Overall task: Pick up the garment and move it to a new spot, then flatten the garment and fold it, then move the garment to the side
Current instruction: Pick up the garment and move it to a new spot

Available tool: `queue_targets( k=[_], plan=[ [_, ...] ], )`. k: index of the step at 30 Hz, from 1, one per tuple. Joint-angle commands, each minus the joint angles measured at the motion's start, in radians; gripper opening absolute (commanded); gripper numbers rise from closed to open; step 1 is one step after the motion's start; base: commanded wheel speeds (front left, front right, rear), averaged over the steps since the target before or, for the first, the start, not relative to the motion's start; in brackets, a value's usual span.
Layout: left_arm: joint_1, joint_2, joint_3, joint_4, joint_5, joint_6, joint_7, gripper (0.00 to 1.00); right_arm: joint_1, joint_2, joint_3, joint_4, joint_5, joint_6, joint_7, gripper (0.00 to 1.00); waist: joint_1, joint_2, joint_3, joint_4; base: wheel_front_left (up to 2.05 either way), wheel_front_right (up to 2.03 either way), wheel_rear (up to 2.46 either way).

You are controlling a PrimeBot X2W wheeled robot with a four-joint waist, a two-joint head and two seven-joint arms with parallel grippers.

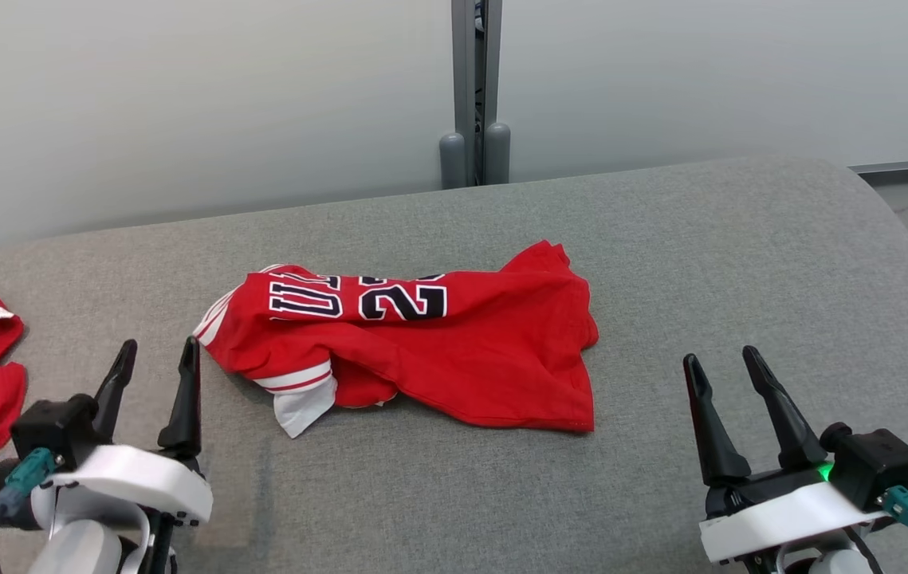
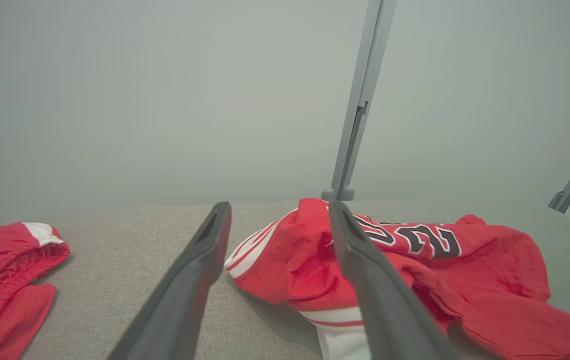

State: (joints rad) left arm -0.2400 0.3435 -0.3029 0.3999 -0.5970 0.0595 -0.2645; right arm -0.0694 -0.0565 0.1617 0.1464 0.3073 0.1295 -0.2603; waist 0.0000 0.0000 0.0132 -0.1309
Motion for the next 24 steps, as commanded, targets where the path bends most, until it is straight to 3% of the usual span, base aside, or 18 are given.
queue_targets(
  k=[1,9,24],
  plan=[
    [0.034,-0.006,0.028,-0.028,0.032,0.014,-0.002,1.00,0.012,-0.003,-0.008,-0.007,-0.006,0.002,-0.005,1.00,0.0000,0.0000,-0.001,0.002,0.00,0.00,0.00],
    [0.197,-0.091,0.193,-0.158,0.184,0.024,-0.002,1.00,0.039,0.001,-0.038,-0.029,-0.027,0.002,-0.005,1.00,0.0000,0.0000,-0.007,0.007,0.00,0.00,0.00],
    [0.270,-0.224,0.341,-0.161,0.308,-0.082,-0.002,1.00,0.053,-0.004,-0.053,-0.023,-0.031,0.002,-0.005,1.00,0.0000,0.0000,-0.004,0.017,0.00,0.00,0.00]
  ],
)
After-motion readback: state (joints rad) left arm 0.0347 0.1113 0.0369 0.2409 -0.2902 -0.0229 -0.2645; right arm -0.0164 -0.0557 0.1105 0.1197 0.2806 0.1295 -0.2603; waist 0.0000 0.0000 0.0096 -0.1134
